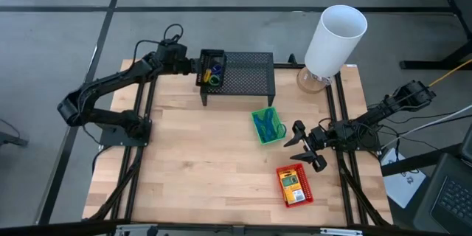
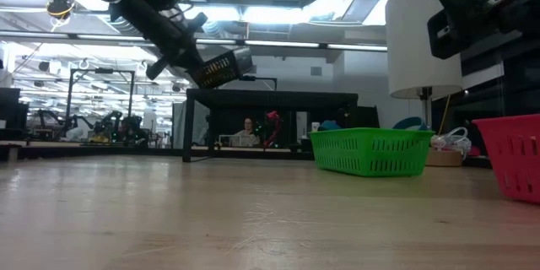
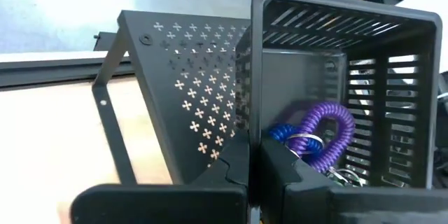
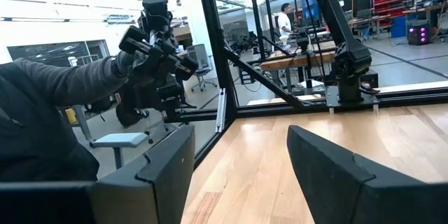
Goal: Pick & Place Office Desk Supplies
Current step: Put the black basket on the shelf
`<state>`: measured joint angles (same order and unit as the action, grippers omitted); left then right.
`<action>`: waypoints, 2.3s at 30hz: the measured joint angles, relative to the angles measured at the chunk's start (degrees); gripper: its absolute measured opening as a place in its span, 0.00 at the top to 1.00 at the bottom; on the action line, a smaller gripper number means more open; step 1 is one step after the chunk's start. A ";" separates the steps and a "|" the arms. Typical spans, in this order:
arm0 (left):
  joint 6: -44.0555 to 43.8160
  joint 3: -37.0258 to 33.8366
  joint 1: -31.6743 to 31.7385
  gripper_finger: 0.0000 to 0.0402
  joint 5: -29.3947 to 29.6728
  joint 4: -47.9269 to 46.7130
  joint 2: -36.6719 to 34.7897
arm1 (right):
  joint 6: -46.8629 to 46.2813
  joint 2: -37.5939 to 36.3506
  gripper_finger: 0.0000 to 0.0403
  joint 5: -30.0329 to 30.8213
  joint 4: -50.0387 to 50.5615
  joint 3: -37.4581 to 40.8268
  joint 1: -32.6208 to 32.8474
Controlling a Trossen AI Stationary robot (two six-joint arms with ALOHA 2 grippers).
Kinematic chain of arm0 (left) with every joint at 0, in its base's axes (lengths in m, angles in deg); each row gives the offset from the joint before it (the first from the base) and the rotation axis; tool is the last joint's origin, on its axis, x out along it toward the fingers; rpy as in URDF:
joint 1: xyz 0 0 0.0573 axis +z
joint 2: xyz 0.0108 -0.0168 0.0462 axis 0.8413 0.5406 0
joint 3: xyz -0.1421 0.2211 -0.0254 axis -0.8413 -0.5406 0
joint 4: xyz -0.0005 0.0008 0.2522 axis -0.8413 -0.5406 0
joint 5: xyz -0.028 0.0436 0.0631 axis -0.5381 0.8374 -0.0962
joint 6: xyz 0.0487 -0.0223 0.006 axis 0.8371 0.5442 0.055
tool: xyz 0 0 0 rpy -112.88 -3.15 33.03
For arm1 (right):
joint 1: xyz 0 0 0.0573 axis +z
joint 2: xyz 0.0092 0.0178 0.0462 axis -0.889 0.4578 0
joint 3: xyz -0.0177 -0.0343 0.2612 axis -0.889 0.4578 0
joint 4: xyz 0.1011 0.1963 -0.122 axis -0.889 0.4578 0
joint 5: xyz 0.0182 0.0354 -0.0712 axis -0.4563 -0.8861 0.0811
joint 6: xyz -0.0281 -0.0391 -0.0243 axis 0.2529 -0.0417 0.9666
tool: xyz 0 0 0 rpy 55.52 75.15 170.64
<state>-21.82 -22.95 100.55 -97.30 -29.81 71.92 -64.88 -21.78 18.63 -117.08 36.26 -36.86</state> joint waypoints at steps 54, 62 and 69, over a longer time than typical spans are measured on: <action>-3.05 -0.03 0.32 0.75 -2.24 1.92 -0.03 | -0.47 0.02 0.43 -0.03 0.00 0.00 0.00; -1.85 -0.04 0.56 0.68 -1.55 5.41 -0.05 | -0.46 0.02 0.43 -0.04 0.02 0.00 0.02; 9.83 -0.09 2.72 0.68 -1.34 7.30 -2.38 | -0.46 0.01 0.43 -0.04 0.18 0.00 0.02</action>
<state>-11.99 -23.04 103.26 -98.64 -22.51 69.53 -65.34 -21.77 18.59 -116.89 36.26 -36.84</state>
